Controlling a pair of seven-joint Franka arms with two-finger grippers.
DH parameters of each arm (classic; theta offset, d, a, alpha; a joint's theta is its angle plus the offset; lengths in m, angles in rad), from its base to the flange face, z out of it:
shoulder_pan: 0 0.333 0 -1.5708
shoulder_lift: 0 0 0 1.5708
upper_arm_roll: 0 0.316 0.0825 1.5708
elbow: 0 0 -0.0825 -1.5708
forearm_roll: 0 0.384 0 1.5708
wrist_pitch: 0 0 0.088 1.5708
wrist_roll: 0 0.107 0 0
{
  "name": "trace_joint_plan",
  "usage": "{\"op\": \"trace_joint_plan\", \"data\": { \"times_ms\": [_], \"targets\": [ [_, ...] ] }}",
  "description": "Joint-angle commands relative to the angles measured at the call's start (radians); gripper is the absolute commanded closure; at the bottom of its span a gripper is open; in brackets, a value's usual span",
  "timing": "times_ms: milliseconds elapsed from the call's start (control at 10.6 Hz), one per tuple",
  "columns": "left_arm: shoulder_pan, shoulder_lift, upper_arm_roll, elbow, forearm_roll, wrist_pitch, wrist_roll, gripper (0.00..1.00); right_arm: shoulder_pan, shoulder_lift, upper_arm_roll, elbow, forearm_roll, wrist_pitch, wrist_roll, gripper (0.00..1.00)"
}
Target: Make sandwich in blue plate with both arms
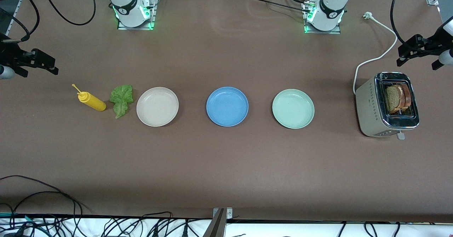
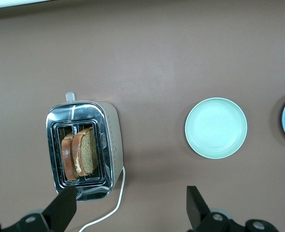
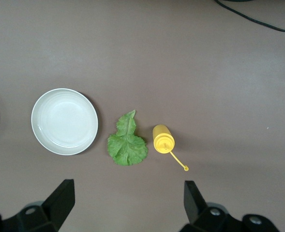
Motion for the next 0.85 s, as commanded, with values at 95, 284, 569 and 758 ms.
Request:
{"op": "trace_joint_plan", "data": {
  "times_ms": [95,284,569,758],
  "targets": [
    [0.009,0.008,0.002,0.024,0.016,-0.011,0.005,0.00,-0.003,0.010,0.001,0.028,0.001,-0.029,0.009,0.00],
    [0.011,0.008,0.005,0.024,0.015,-0.011,0.005,0.00,-0.003,0.010,-0.001,0.031,0.004,-0.047,0.004,0.00],
    [0.009,0.007,0.002,0.024,0.016,-0.011,0.003,0.00,-0.006,0.009,-0.018,0.045,0.005,-0.060,0.000,0.00],
    [0.008,0.007,-0.001,0.024,0.016,-0.011,0.003,0.00,-0.003,0.010,-0.024,0.057,0.009,-0.064,0.006,0.00]
  ]
}}
